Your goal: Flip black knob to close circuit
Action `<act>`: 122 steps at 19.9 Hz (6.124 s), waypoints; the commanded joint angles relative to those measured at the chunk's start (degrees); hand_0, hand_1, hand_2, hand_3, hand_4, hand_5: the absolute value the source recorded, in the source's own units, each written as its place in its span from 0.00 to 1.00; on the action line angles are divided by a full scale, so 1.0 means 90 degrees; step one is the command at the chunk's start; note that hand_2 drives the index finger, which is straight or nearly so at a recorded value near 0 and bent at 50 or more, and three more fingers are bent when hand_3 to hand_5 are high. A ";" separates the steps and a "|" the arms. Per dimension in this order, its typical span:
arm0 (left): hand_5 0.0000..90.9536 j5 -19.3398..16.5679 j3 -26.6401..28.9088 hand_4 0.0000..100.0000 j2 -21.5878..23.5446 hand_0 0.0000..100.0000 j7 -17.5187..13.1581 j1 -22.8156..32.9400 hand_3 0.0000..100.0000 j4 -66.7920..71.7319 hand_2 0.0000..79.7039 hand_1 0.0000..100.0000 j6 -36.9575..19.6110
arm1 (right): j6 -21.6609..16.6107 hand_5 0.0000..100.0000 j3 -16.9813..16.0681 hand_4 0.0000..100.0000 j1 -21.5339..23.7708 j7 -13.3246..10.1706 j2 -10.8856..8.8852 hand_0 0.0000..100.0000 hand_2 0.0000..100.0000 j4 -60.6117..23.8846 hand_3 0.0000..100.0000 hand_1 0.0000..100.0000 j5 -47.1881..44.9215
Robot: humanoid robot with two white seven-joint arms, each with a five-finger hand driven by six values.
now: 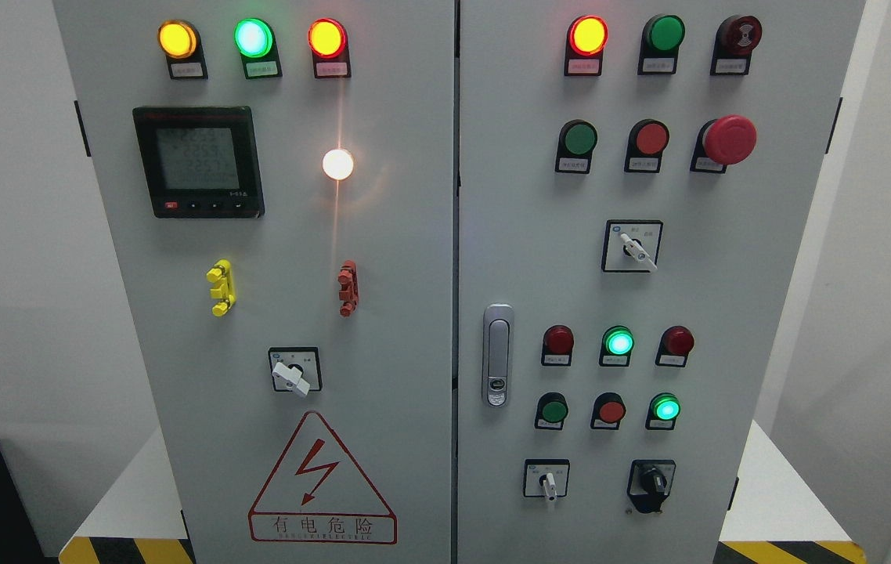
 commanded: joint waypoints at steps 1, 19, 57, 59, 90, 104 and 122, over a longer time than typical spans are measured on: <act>0.00 0.0000 0.0000 0.00 0.0000 0.12 0.0004 0.0000 0.00 0.0000 0.00 0.56 -0.0001 | 0.0000 0.00 0.0011 0.00 -0.0104 0.0044 -0.0018 0.00 0.00 0.0167 0.00 0.15 0.0019; 0.00 0.0000 0.0000 0.00 0.0000 0.12 0.0004 0.0000 0.00 0.0000 0.00 0.56 -0.0001 | -0.0410 0.00 -0.0742 0.06 -0.0104 0.1284 0.0060 0.00 0.01 -0.1344 0.11 0.16 0.0019; 0.00 0.0000 0.0000 0.00 0.0000 0.12 0.0004 0.0000 0.00 0.0000 0.00 0.56 -0.0001 | 0.0586 0.75 -0.0526 0.83 -0.0494 -0.0552 0.0109 0.00 0.85 -0.8758 0.98 0.13 0.6629; 0.00 0.0000 0.0000 0.00 0.0000 0.12 0.0004 0.0000 0.00 0.0000 0.00 0.56 -0.0001 | 0.0664 0.75 -0.0507 0.83 -0.0602 -0.0542 0.0148 0.00 0.85 -0.8933 0.98 0.13 0.6766; 0.00 0.0000 0.0000 0.00 0.0000 0.12 0.0004 0.0000 0.00 0.0000 0.00 0.56 -0.0001 | 0.2109 0.74 0.0314 0.82 -0.1949 0.0620 0.0168 0.00 0.85 -0.9803 0.98 0.12 0.7655; 0.00 0.0000 0.0000 0.00 0.0000 0.12 0.0004 0.0000 0.00 0.0000 0.00 0.56 -0.0001 | 0.2276 0.74 0.0245 0.82 -0.2340 0.1059 0.0158 0.00 0.85 -0.9735 0.98 0.09 0.7861; 0.00 0.0000 0.0000 0.00 0.0000 0.12 0.0004 0.0000 0.00 0.0000 0.00 0.56 -0.0001 | 0.2344 0.74 -0.0087 0.82 -0.2701 0.1069 0.0129 0.00 0.84 -0.9364 0.98 0.09 0.7870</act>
